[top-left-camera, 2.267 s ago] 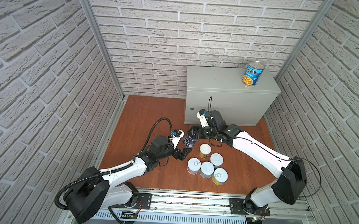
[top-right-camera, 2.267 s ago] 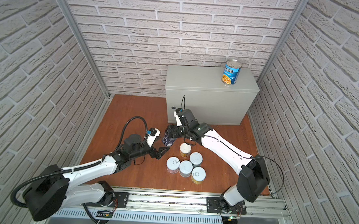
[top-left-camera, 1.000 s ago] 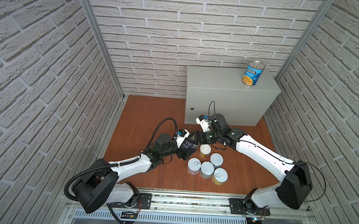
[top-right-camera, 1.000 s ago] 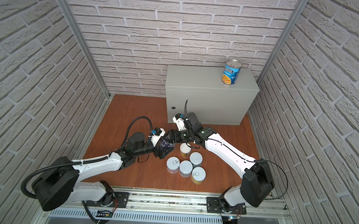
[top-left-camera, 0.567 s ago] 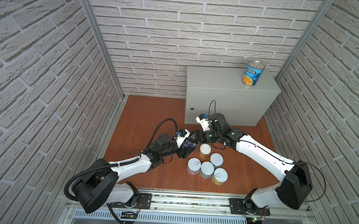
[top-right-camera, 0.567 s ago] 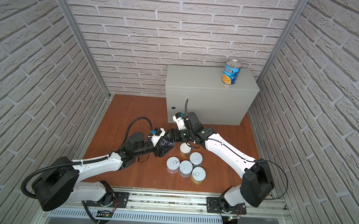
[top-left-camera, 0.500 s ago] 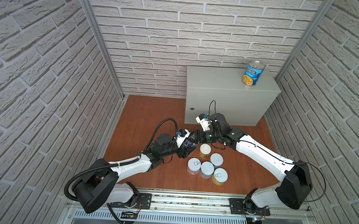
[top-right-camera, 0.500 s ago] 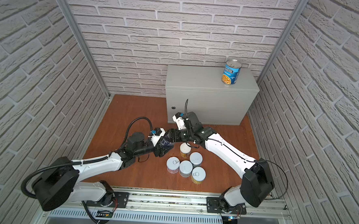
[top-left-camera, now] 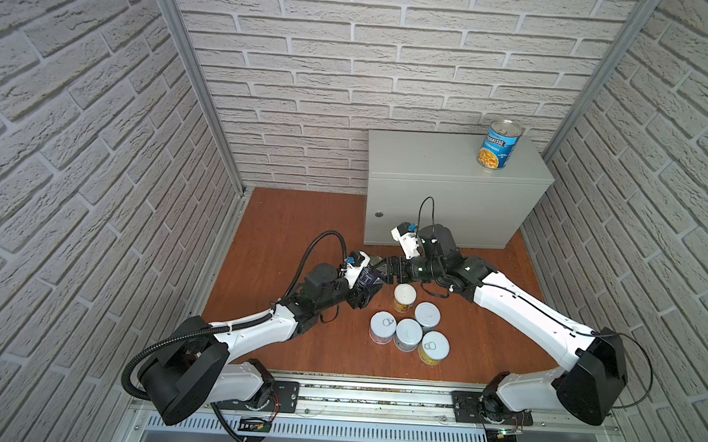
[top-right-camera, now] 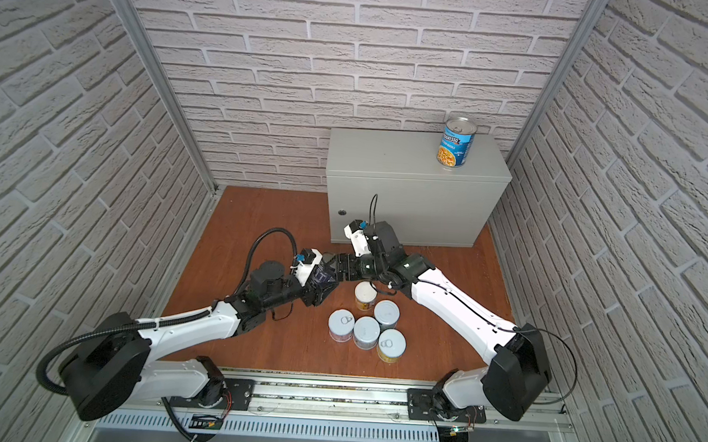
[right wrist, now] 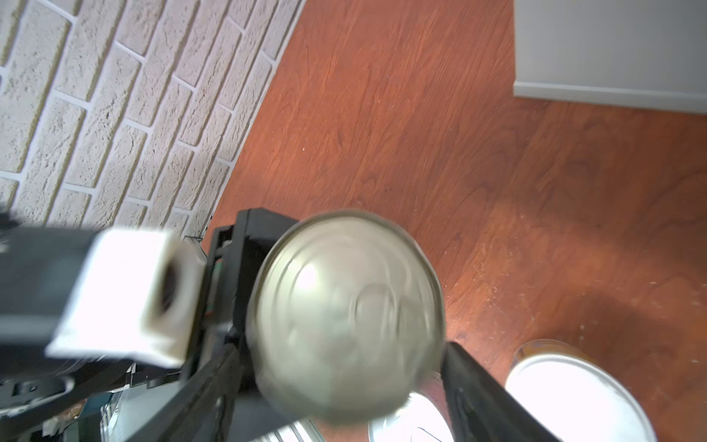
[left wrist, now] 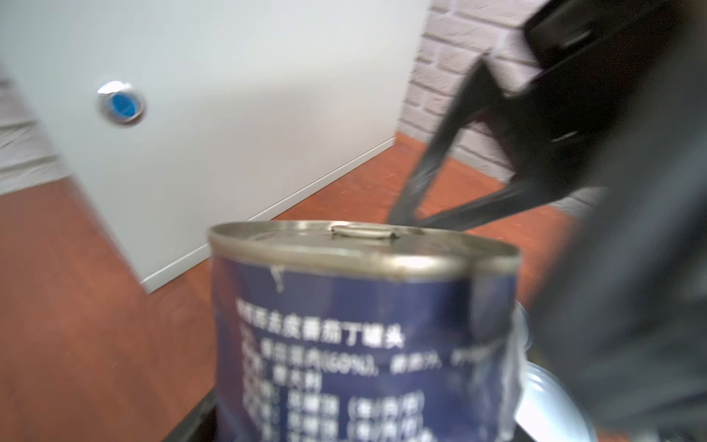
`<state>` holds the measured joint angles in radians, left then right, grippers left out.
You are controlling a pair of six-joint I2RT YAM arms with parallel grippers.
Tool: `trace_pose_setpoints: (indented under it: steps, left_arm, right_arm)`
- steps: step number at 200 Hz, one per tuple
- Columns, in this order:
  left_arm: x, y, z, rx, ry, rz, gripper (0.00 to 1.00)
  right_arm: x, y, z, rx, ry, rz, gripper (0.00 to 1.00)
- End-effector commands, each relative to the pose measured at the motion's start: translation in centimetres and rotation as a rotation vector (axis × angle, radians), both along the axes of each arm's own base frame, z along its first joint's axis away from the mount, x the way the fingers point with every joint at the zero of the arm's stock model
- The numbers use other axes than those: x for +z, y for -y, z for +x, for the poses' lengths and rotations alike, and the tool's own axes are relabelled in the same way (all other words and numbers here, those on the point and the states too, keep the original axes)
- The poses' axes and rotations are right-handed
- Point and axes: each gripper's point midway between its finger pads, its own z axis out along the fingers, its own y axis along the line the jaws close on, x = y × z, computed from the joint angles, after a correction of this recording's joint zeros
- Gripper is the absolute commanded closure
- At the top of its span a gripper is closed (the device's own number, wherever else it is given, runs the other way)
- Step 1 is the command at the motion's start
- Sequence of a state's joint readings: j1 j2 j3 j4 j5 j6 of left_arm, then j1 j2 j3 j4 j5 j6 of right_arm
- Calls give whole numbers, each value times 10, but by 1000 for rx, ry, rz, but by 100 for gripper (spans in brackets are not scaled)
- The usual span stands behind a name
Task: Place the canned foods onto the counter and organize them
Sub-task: 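Open the right gripper and withdraw it while the left gripper lifts the can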
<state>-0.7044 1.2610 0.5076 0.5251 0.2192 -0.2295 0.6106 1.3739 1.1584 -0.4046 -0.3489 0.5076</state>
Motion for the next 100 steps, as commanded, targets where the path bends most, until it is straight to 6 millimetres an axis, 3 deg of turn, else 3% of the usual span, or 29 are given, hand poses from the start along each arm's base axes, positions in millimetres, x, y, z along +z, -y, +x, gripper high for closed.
trace_pose_setpoints:
  steps: [1, 65, 100]
  left_arm:
    - [73, 1, 17, 50, 143, -132, 29]
    - [96, -1, 18, 73, 150, -190, 29]
    - [110, -7, 15, 88, 165, -220, 30]
  right_arm:
    - [17, 10, -2, -10, 76, -8, 16]
    - [39, 42, -22, -87, 181, -1, 16]
    - [36, 69, -38, -149, 247, -6, 15]
